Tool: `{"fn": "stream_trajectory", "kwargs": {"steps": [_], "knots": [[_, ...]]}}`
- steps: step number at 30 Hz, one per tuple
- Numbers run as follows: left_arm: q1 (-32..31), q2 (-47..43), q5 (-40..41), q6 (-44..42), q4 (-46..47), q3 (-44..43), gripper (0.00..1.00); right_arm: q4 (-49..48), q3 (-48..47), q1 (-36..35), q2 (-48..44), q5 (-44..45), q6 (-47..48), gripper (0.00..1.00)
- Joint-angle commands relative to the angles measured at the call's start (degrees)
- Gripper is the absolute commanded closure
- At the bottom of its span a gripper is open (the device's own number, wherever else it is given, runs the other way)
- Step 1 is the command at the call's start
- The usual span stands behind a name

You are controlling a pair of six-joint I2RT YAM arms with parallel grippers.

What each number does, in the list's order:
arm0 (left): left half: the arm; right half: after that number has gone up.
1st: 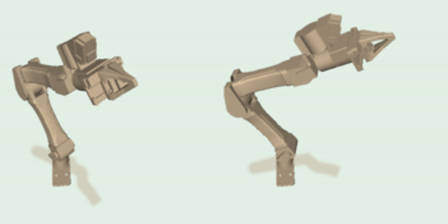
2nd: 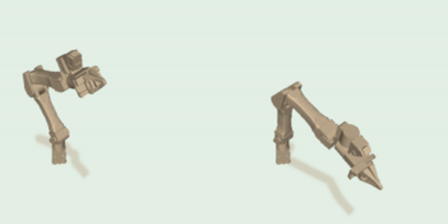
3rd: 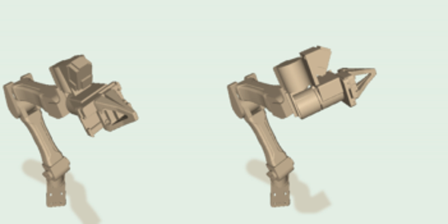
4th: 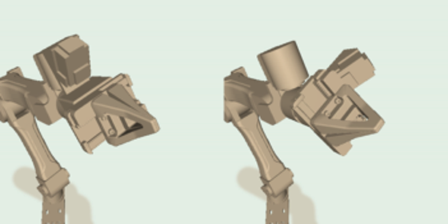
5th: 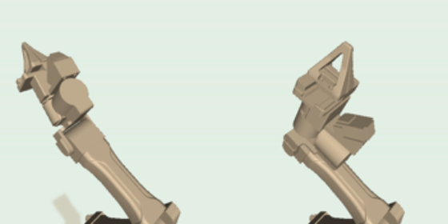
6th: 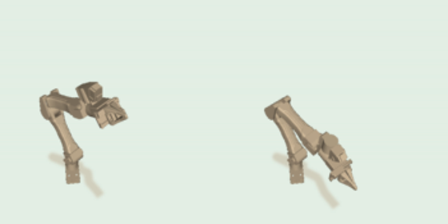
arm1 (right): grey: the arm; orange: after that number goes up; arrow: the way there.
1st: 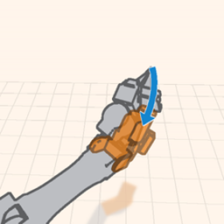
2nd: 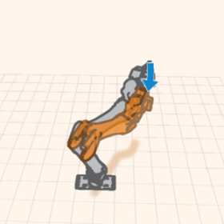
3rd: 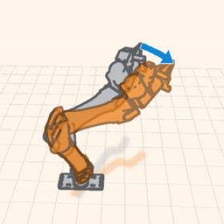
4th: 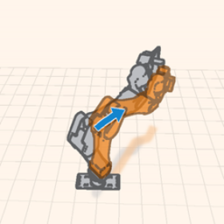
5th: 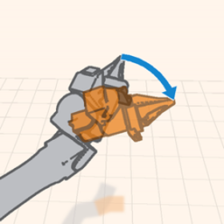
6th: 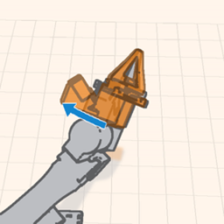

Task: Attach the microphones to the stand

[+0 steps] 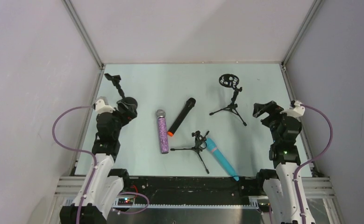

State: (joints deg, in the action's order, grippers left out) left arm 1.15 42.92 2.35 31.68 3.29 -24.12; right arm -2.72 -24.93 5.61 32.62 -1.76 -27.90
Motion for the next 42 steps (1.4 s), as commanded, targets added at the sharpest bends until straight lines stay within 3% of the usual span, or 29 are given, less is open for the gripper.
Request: {"fn": "stream_trajectory", "kwargs": {"steps": [1,12,19,26,29,34,42], "knots": [[0.4,-4.8,2.0,4.4,0.0,0.9,0.0,17.5,-5.8,1.4,1.6,-4.1,-6.9,0.01],[0.4,-15.4,-2.8,7.9,-2.7,4.6,0.0,18.1,-7.3,2.1,7.6,-12.9,-9.0,0.0],[0.4,-7.5,-13.6,6.1,-11.7,-2.9,0.0,19.2,-7.8,2.1,12.5,-21.9,-8.3,0.0],[0.1,1.8,-19.1,0.4,-22.9,-12.2,0.0,22.7,-7.8,1.3,13.2,-28.6,-6.2,0.01],[-1.5,4.5,-18.0,-3.3,-29.9,-17.1,0.0,25.1,-7.9,-0.3,11.5,-28.4,-4.2,0.0],[-10.3,8.3,-8.6,-11.8,-40.4,-25.5,0.0,28.2,-8.8,-3.4,9.0,-27.5,-1.8,0.01],[-14.1,8.4,-3.0,-18.4,-41.6,-31.1,0.0,30.0,-12.4,-12.3,9.1,-23.6,0.9,0.01]]}}
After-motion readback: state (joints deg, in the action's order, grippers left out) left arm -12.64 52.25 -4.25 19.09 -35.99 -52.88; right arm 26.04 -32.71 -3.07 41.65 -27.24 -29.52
